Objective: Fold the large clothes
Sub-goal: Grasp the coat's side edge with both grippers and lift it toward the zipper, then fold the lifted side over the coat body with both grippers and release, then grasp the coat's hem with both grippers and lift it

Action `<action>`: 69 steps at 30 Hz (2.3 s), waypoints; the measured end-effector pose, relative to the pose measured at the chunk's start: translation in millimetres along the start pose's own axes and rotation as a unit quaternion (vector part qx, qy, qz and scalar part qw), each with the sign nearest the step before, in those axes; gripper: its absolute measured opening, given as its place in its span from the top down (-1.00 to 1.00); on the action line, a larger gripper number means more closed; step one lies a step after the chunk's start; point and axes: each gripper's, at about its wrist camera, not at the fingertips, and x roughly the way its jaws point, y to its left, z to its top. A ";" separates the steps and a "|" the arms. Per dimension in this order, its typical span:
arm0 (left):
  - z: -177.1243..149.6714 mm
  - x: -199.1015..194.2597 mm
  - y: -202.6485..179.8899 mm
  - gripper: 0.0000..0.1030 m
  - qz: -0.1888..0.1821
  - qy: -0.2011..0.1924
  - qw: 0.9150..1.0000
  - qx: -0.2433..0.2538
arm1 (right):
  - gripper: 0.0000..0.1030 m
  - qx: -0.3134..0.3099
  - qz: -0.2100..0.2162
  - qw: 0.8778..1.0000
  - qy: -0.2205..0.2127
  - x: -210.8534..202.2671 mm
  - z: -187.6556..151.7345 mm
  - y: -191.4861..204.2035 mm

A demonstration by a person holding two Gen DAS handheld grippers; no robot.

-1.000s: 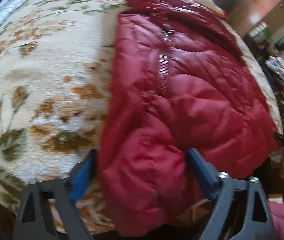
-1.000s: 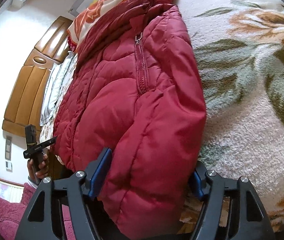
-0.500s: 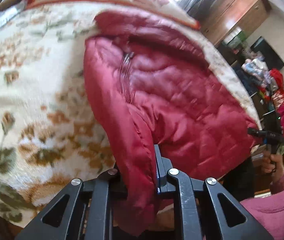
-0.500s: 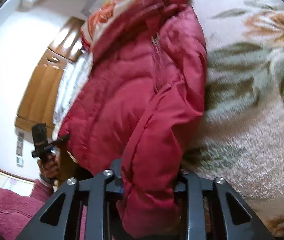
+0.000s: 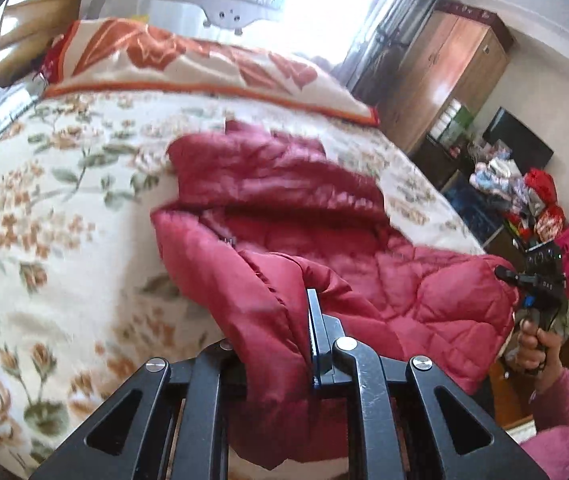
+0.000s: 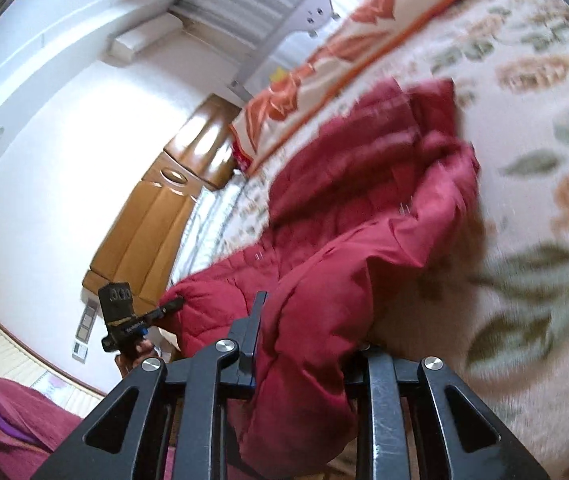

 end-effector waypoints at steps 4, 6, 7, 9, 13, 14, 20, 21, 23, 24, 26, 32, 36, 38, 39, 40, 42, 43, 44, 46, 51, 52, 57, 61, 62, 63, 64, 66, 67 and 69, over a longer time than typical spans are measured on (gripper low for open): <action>27.0 1.2 -3.2 0.75 -0.001 -0.030 1.000 0.004 | 0.58 -0.012 0.006 0.999 -0.031 3.9 31.2 8.6; 37.0 5.3 -4.1 0.75 0.001 -0.040 0.999 0.009 | 0.59 -0.019 0.002 0.999 -0.046 8.4 50.6 11.3; 45.5 8.7 -4.6 0.75 0.004 -0.044 0.999 0.007 | 0.59 -0.023 -0.002 0.998 -0.053 7.2 58.3 13.1; 57.2 18.9 -2.6 0.75 0.005 -0.048 0.999 0.005 | 0.59 -0.031 -0.014 0.997 -0.067 12.1 75.2 14.6; 84.5 42.8 1.0 0.74 0.019 -0.052 0.998 -0.007 | 0.59 -0.037 -0.038 0.994 -0.093 26.6 110.9 12.1; 91.4 49.6 2.3 0.74 0.021 -0.052 0.998 -0.012 | 0.59 -0.039 -0.044 0.994 -0.097 30.0 117.1 12.2; 129.9 93.3 13.2 0.73 0.038 -0.062 0.997 -0.031 | 0.59 -0.028 -0.074 0.990 -0.120 56.1 156.4 2.8; 136.5 102.1 14.8 0.73 0.043 -0.060 0.997 -0.034 | 0.59 -0.024 -0.078 0.989 -0.124 59.3 161.4 0.3; 151.2 121.5 17.2 0.73 0.055 -0.055 0.996 -0.034 | 0.59 -0.011 -0.088 0.987 -0.132 67.8 173.7 -7.9; 159.1 132.1 18.5 0.72 0.062 -0.053 0.996 -0.035 | 0.59 -0.004 -0.093 0.987 -0.134 72.4 180.2 -12.7; 175.4 154.3 22.2 0.72 0.078 -0.045 0.995 -0.039 | 0.59 0.011 -0.108 0.984 -0.138 83.2 193.0 -23.0; 219.9 226.5 45.7 0.71 0.107 -0.016 0.992 -0.070 | 0.58 0.063 -0.156 0.976 -0.140 124.6 236.8 -64.5; 240.4 279.6 63.9 0.68 0.112 0.007 0.990 -0.089 | 0.56 0.108 -0.164 0.972 -0.132 152.7 259.9 -99.4; 247.3 303.4 72.3 0.67 0.122 0.017 0.988 -0.092 | 0.53 0.128 -0.172 0.968 -0.129 166.7 268.1 -115.7; 250.4 315.2 75.3 0.66 0.126 0.024 0.987 -0.094 | 0.53 0.133 -0.178 0.967 -0.128 173.6 271.5 -122.8; 252.9 327.2 78.9 0.65 0.131 0.029 0.986 -0.096 | 0.52 0.136 -0.186 0.965 -0.128 181.1 274.7 -129.7; 256.7 349.0 87.2 0.62 0.140 0.037 0.985 -0.099 | 0.52 0.144 -0.198 0.961 -0.127 193.5 279.0 -143.3; 258.2 359.5 90.7 0.62 0.145 0.042 0.983 -0.101 | 0.53 0.146 -0.203 0.960 -0.127 198.7 280.2 -148.1; 257.4 367.6 93.9 0.61 0.146 0.045 0.983 -0.101 | 0.53 0.147 -0.206 0.959 -0.127 203.1 280.9 -153.5; 258.7 384.8 100.7 0.61 0.148 0.053 0.982 -0.104 | 0.53 0.162 -0.209 0.956 -0.125 212.8 281.3 -167.8; 258.7 401.1 120.2 0.60 0.133 0.060 0.981 -0.130 | 0.53 0.187 -0.202 0.954 -0.117 227.3 279.9 -194.4; 260.0 399.8 119.7 0.60 0.132 0.058 0.981 -0.130 | 0.53 0.194 -0.197 0.954 -0.119 226.8 279.7 -197.1; 255.1 360.9 104.1 0.43 0.129 0.025 0.985 -0.111 | 0.54 0.195 -0.196 0.954 -0.118 230.6 282.0 -201.8; 235.5 313.8 87.5 0.32 0.114 -0.011 0.988 -0.108 | 0.54 0.192 -0.195 0.955 -0.117 235.5 284.1 -203.8; 228.5 301.9 81.2 0.31 0.112 -0.016 0.988 -0.107 | 0.54 0.190 -0.198 0.955 -0.116 236.6 284.8 -203.0; 222.3 294.3 74.1 0.31 0.107 -0.016 0.989 -0.102 | 0.53 0.186 -0.202 0.954 -0.115 237.3 285.6 -202.0; 216.6 289.4 67.1 0.31 0.100 -0.014 0.990 -0.096 | 0.53 0.184 -0.205 0.954 -0.115 237.0 285.8 -201.0; 204.1 283.8 45.2 0.32 0.077 0.001 0.995 -0.063 | 0.53 0.183 -0.209 0.954 -0.114 238.3 287.1 -200.3; 197.0 287.7 28.4 0.32 0.068 0.016 0.997 -0.036 | 0.51 0.184 -0.211 0.953 -0.114 239.8 288.5 -200.2; 187.1 296.9 3.0 0.31 0.056 0.038 0.998 0.010 | 0.47 0.184 -0.211 0.953 -0.113 241.0 290.2 -199.2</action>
